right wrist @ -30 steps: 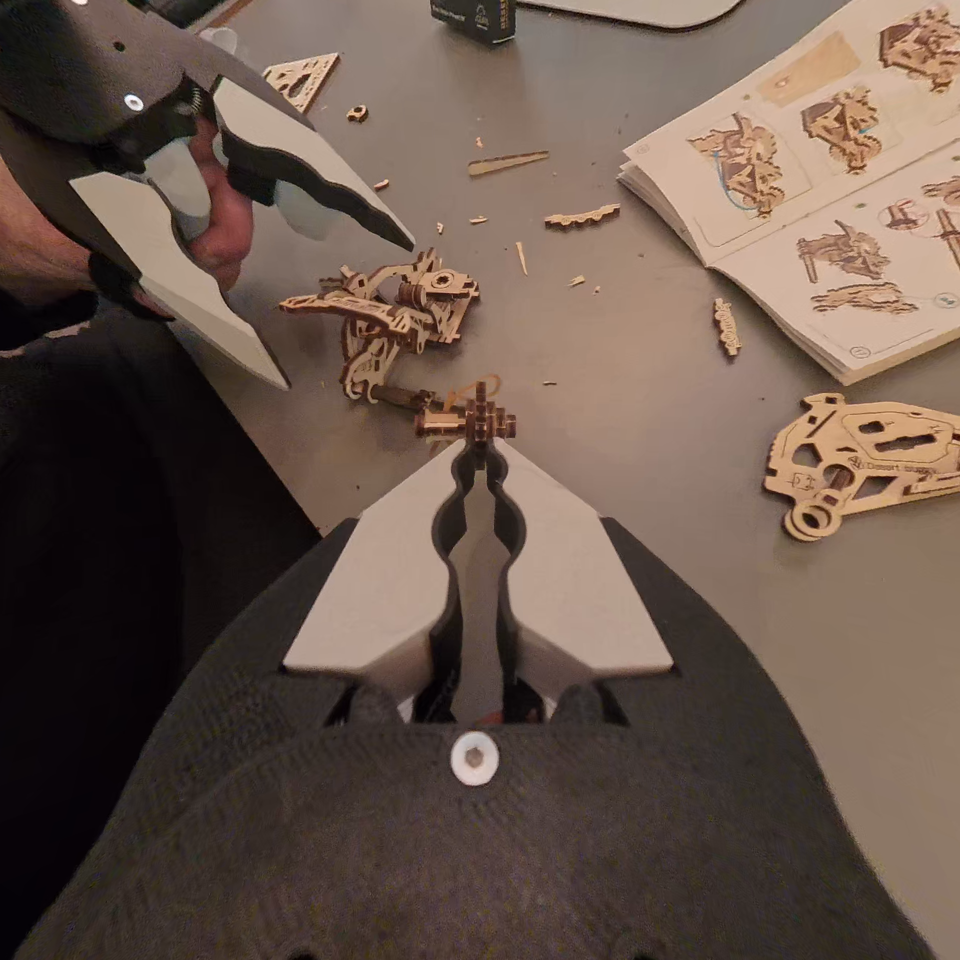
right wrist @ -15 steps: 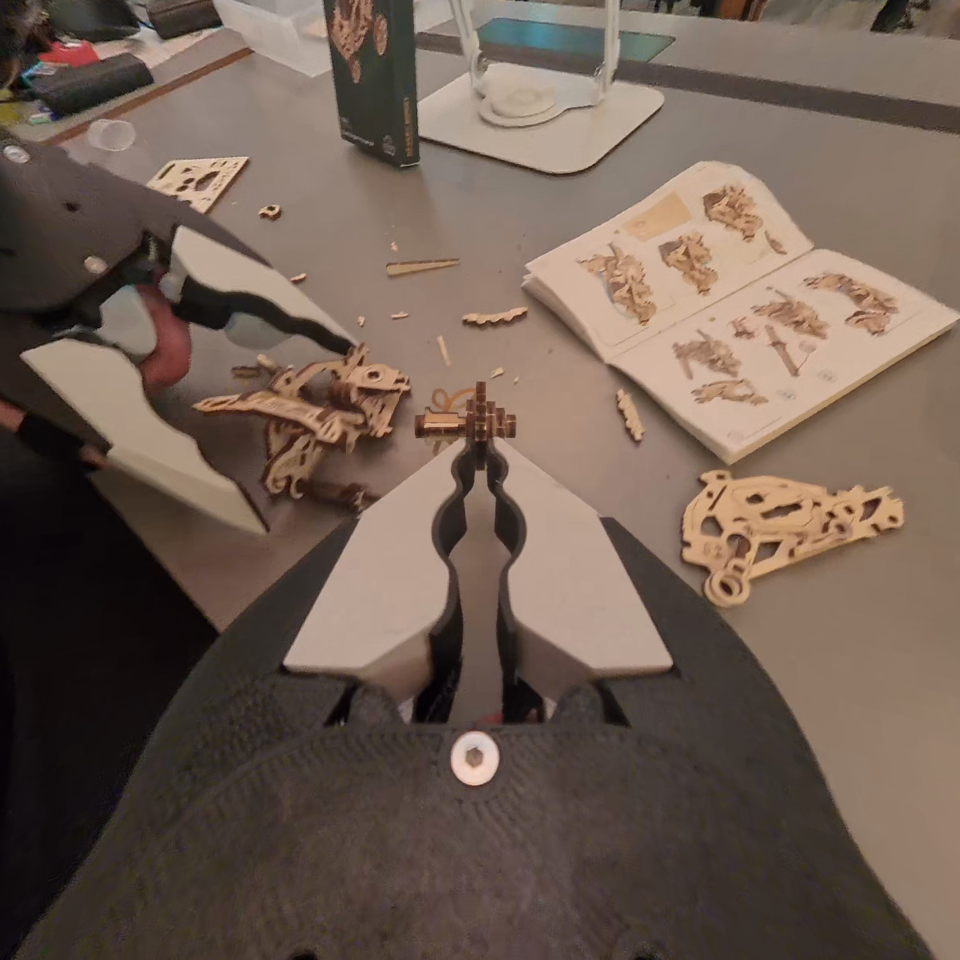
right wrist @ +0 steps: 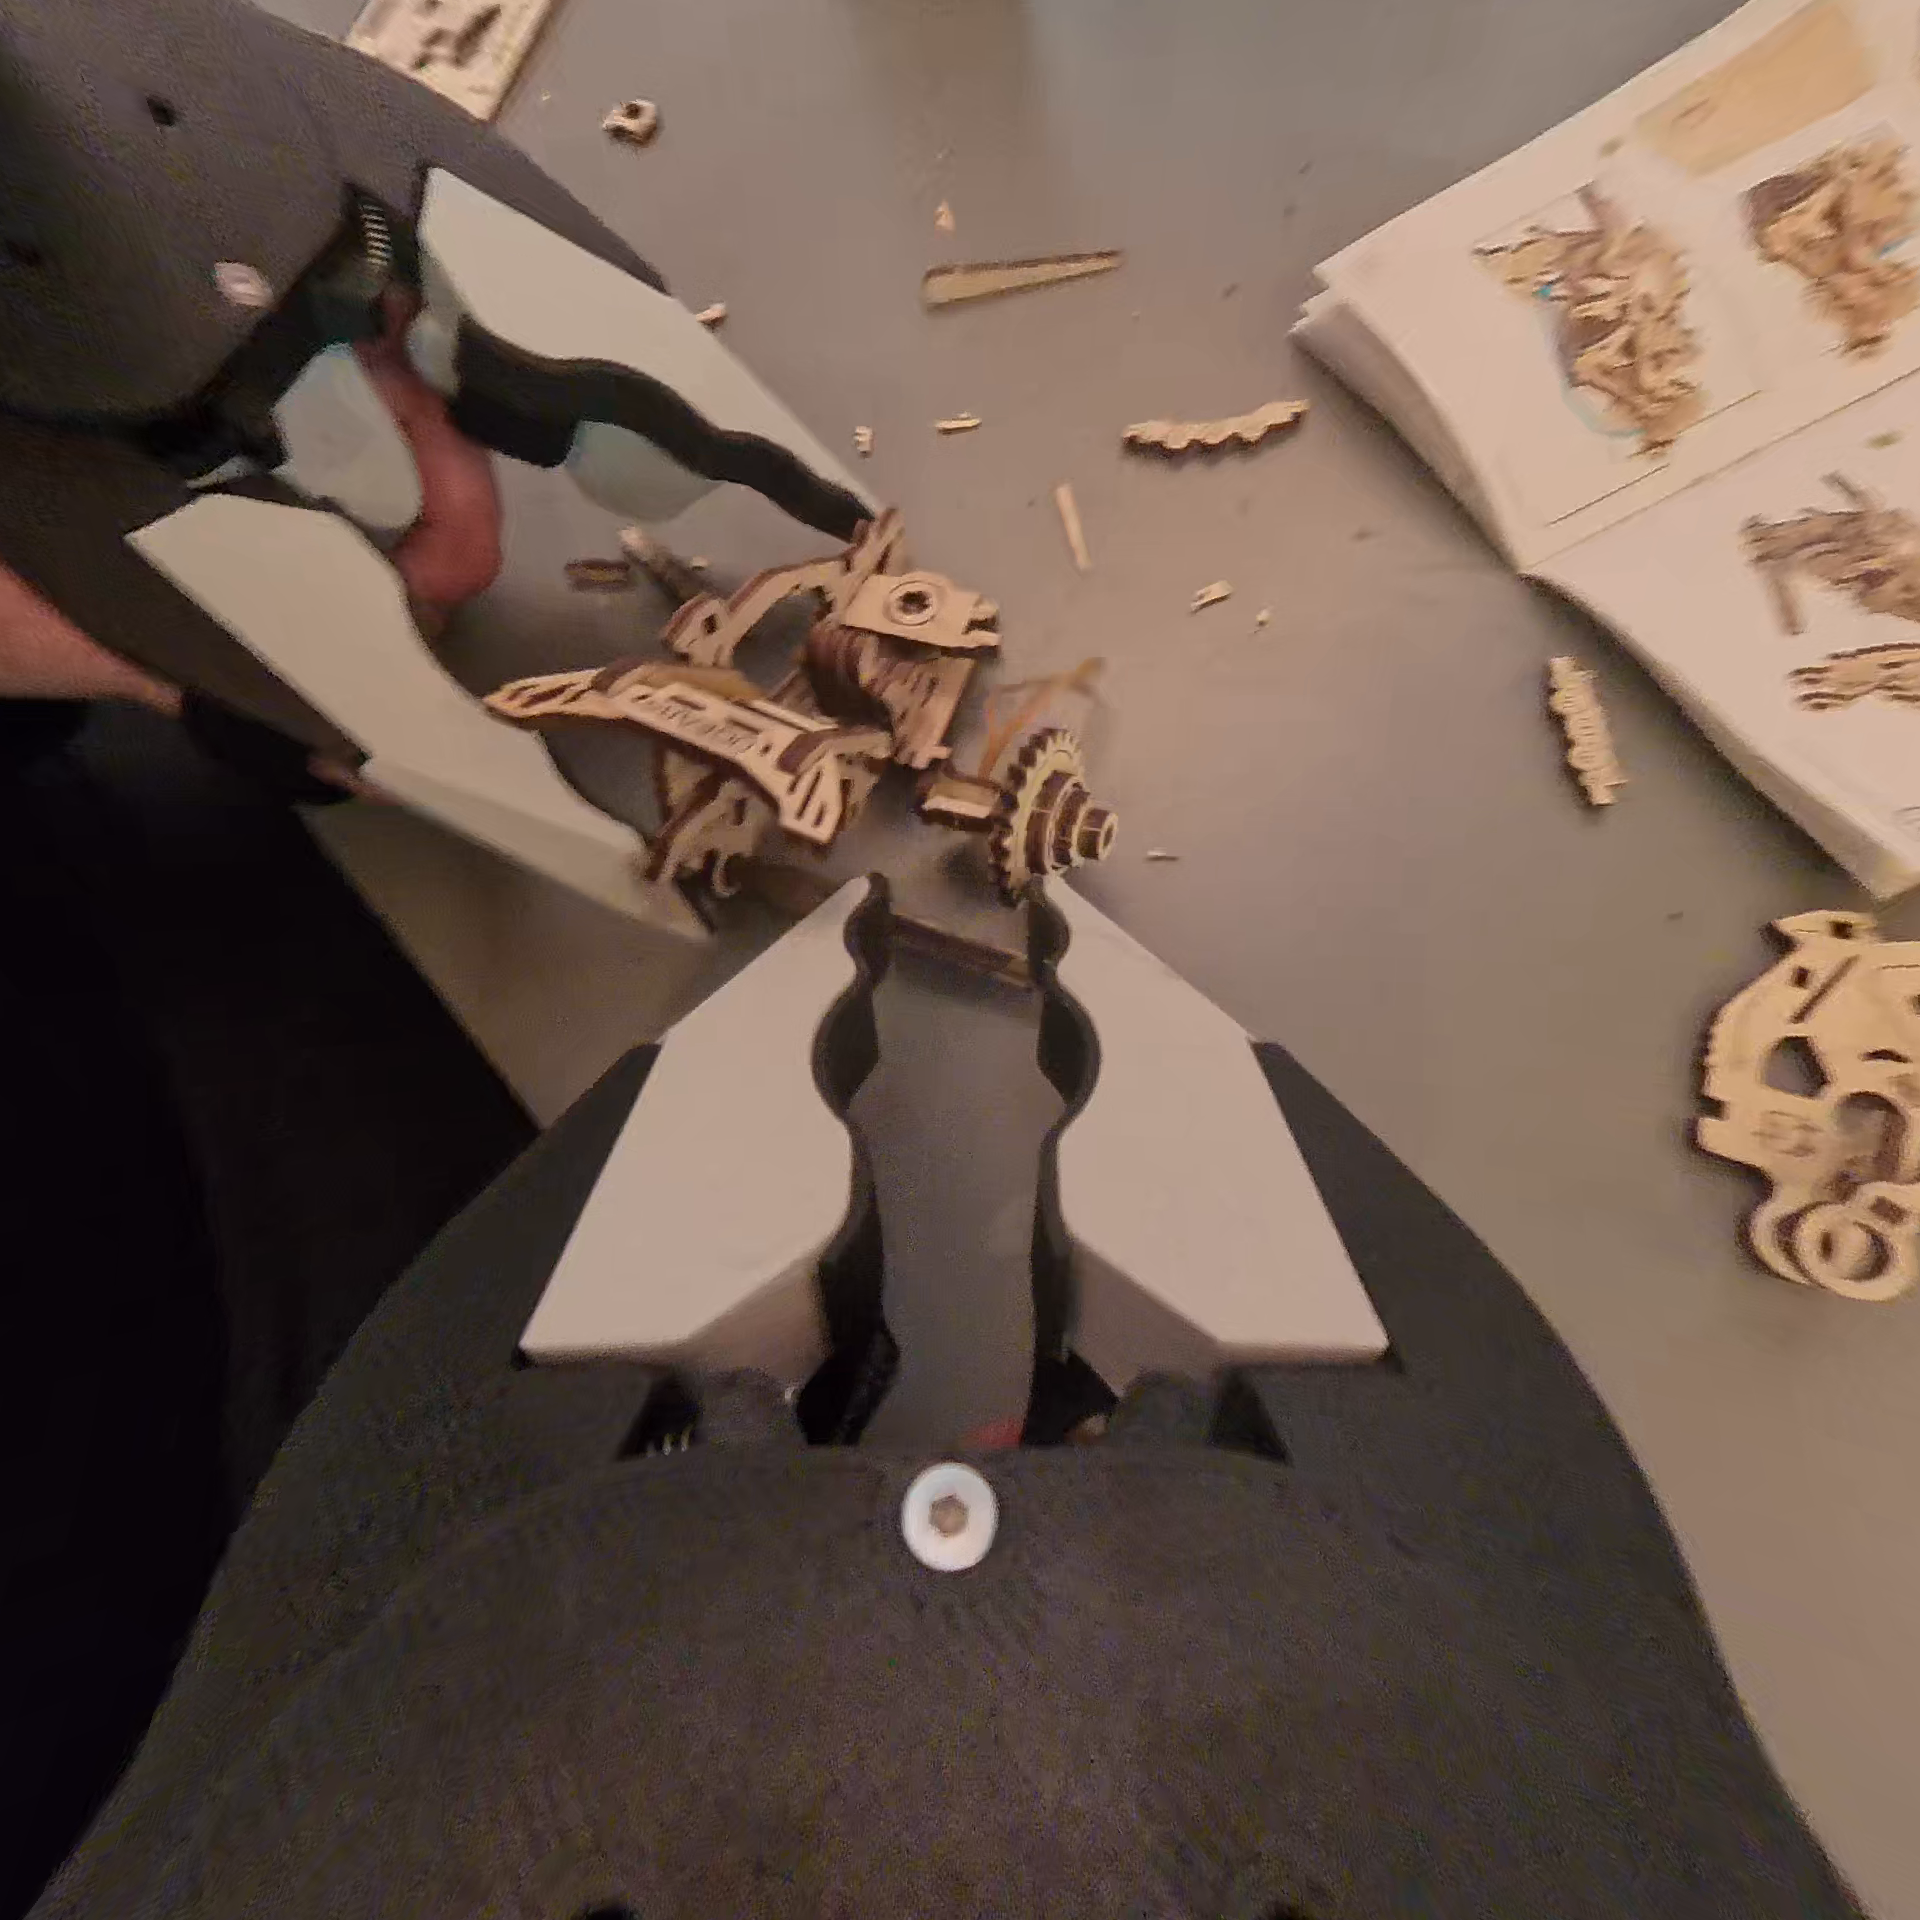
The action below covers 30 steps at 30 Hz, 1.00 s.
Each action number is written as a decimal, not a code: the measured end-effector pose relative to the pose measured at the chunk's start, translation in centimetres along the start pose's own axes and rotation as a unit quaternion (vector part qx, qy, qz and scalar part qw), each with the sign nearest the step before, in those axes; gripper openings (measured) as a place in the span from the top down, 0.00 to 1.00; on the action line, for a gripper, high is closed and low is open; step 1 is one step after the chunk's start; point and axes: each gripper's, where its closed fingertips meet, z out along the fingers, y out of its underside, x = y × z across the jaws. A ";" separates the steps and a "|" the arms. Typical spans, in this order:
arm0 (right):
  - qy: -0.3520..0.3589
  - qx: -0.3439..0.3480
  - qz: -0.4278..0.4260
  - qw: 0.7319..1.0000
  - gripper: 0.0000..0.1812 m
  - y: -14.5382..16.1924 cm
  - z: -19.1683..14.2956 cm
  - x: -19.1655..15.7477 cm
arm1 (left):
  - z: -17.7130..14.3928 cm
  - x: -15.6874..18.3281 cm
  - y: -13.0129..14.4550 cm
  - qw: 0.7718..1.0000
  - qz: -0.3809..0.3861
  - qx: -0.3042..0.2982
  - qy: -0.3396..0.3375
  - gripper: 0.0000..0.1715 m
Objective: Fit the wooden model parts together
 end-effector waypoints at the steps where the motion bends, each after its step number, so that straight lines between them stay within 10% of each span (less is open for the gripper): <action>1: -0.014 -0.004 0.003 1.000 0.86 0.1 -0.3 -0.2 | 0.0 -0.1 0.0 1.000 -0.003 0.003 0.001 0.40; 17: -0.197 -0.086 -0.089 0.973 0.86 -0.1 0.6 0.5 | 0.5 0.1 -0.7 1.000 -0.001 0.008 0.028 0.36; 30: -0.255 -0.030 0.006 0.966 0.87 -1.0 -0.4 0.2 | 0.4 0.3 -1.0 0.999 0.012 0.018 0.033 0.38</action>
